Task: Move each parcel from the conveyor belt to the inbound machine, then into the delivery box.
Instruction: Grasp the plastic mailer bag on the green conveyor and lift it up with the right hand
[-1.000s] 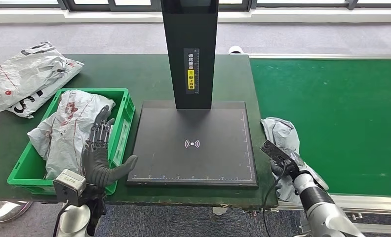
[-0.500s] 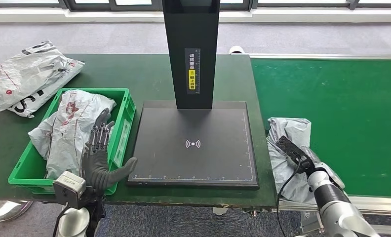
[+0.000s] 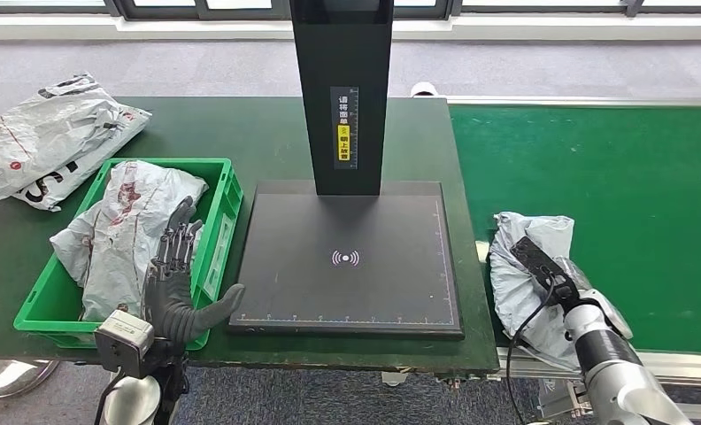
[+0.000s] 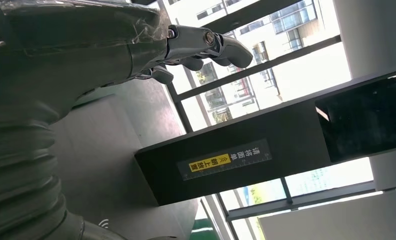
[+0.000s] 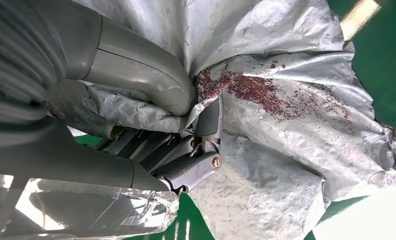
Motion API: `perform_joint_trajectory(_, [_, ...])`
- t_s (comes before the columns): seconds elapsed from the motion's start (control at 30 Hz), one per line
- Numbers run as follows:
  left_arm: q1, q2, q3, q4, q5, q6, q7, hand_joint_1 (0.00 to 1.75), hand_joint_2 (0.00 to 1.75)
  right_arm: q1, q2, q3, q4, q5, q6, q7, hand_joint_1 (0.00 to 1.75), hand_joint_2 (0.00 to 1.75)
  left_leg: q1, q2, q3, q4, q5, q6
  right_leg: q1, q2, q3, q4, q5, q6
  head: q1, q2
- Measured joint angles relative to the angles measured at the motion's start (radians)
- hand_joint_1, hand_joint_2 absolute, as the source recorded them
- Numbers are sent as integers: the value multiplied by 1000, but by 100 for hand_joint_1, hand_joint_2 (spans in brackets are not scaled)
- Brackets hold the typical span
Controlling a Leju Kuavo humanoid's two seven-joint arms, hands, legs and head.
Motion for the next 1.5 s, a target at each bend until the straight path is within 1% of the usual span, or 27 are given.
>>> perform_joint_trajectory(0.23, [0,-1,1,0,0,6,0,0,175,0,-6,0,-7,-29,-18,1,175,175,0,0,0,0,0,0,0,0,0,0,0,0,0,0])
perform_joint_trajectory(0.47, [0,-6,1,0,-4,20,1,0,175,0,-18,-5,-32,-92,-65,-8,175,175,0,0,0,0,0,0,0,0,0,0,0,0,0,0])
perform_joint_trajectory(0.63, [-1,-13,1,1,-5,42,4,0,175,-11,-17,-46,-90,-202,-82,-81,175,175,0,0,-1,0,0,0,0,0,0,0,0,0,0,0])
perform_joint_trajectory(0.7, [-2,-15,1,3,-7,48,4,0,175,-17,-12,-53,-139,-241,-71,-92,175,175,0,0,-1,0,0,0,0,0,0,0,0,0,0,0])
perform_joint_trajectory(0.87, [-1,-18,5,4,-11,58,4,0,175,-6,23,-54,-292,-326,-42,-109,175,175,0,0,-1,0,0,0,0,0,0,0,0,0,0,0])
perform_joint_trajectory(1.07, [8,-24,7,4,-14,68,4,0,175,31,78,-40,-437,-355,-39,-99,175,175,1,0,-1,0,0,0,1,0,0,0,0,0,0,0])
perform_joint_trajectory(1.2, [12,-25,8,4,-15,71,4,0,175,44,95,-37,-483,-365,-40,-98,175,175,0,0,-1,0,0,0,0,0,0,0,0,0,0,0])
perform_joint_trajectory(1.33, [14,-29,10,4,-16,72,4,0,175,51,106,-16,-513,-402,-35,-95,175,175,0,0,-1,0,0,0,0,0,0,0,0,0,0,0])
perform_joint_trajectory(1.5, [12,-36,11,4,-22,73,8,0,175,50,134,59,-518,-410,-21,-68,175,175,0,0,-1,0,0,0,1,0,0,0,0,0,0,0])
